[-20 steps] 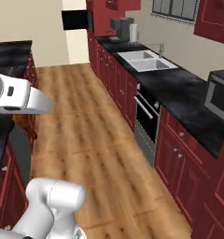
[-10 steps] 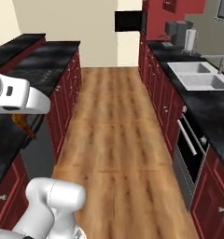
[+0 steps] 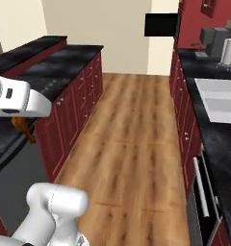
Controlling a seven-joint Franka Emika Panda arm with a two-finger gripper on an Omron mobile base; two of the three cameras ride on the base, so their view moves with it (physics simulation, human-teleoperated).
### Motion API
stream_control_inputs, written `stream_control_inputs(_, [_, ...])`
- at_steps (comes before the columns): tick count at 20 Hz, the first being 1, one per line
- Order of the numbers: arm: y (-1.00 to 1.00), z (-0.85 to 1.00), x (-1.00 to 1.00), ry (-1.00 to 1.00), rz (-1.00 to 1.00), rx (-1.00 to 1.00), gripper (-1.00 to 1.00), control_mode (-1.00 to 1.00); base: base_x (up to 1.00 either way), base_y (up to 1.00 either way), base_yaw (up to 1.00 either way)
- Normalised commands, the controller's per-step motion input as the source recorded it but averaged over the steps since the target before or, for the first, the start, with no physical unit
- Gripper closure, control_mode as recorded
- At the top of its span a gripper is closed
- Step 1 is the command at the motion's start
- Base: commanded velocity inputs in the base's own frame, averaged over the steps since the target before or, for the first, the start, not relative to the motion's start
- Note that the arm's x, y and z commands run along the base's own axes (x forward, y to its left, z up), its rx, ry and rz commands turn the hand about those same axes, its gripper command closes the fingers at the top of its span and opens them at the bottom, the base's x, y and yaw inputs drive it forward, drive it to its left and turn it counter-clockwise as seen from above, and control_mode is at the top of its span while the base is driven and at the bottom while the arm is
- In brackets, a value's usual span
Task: Transport the chicken drumstick from the fridge to the microwave and turn on the microwave.
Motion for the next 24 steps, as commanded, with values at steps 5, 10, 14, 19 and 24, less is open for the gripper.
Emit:
stream_control_inputs(5, [0.00, 0.00, 0.00, 0.00, 0.00, 0.00, 1.00, 1.00, 1.00, -0.86, 0.17])
stream_control_inputs(10, [0.00, 0.00, 0.00, 0.00, 0.00, 0.00, 1.00, 1.00, 1.00, -0.59, 0.11])
stream_control_inputs(14, [0.00, 0.00, 0.00, 0.00, 0.00, 0.00, 1.00, 1.00, 1.00, -0.15, 0.09])
stream_control_inputs(19, [0.00, 0.00, 0.00, 0.00, 0.00, 0.00, 1.00, 1.00, 1.00, -0.19, 0.06])
stream_control_inputs(24, [0.00, 0.00, 0.00, 0.00, 0.00, 0.00, 1.00, 1.00, 1.00, -0.36, 0.06])
